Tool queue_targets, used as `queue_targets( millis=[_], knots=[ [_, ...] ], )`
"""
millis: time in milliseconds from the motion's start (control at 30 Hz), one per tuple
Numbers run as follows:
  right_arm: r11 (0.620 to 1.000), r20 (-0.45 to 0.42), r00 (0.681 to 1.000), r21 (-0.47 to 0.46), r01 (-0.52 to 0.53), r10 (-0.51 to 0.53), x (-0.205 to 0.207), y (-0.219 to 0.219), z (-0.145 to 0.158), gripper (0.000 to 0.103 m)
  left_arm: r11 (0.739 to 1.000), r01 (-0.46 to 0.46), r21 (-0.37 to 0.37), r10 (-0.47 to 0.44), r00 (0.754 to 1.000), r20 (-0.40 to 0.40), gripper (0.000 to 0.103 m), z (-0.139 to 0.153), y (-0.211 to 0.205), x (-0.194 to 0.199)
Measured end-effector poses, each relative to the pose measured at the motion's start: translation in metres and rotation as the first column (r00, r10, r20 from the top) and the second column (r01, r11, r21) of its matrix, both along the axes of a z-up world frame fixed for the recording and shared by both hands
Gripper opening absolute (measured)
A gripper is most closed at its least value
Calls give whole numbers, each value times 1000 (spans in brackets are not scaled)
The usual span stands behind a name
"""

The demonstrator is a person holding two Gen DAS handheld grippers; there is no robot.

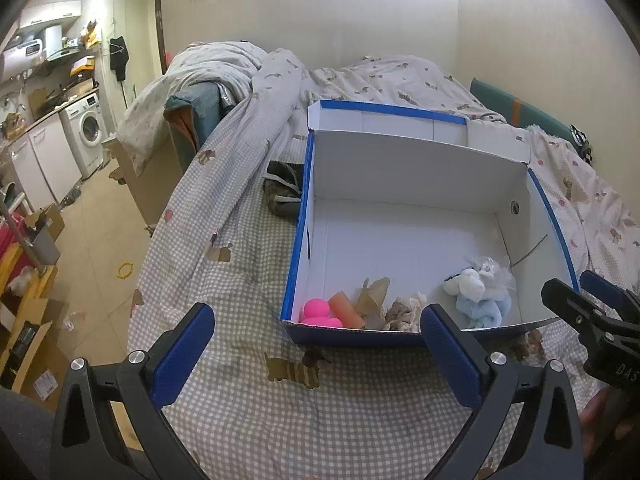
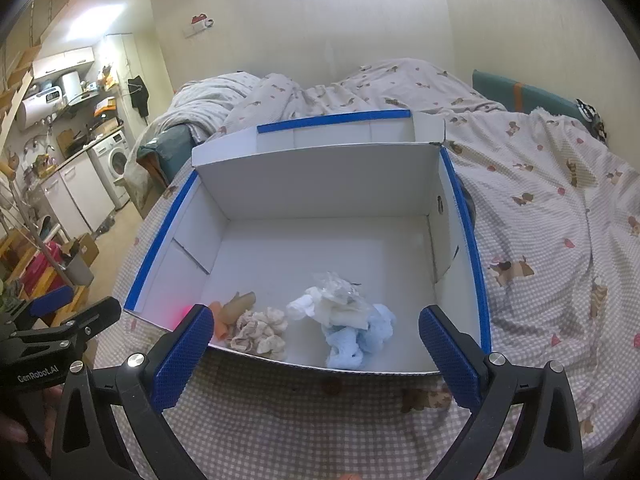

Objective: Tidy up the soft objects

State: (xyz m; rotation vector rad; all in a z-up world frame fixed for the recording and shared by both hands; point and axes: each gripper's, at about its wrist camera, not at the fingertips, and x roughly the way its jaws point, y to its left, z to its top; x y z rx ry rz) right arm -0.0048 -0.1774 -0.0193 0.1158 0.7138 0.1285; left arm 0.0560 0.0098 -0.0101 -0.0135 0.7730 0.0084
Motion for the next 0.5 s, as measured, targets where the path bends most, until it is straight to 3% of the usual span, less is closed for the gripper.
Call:
queue_targets(
  millis=[500],
  knots=[
    [1000,-4,1000,-2,-1,1,0,1,0,103,1000,13,-22,-13,1000,-17,103,-4,2,2]
  ],
)
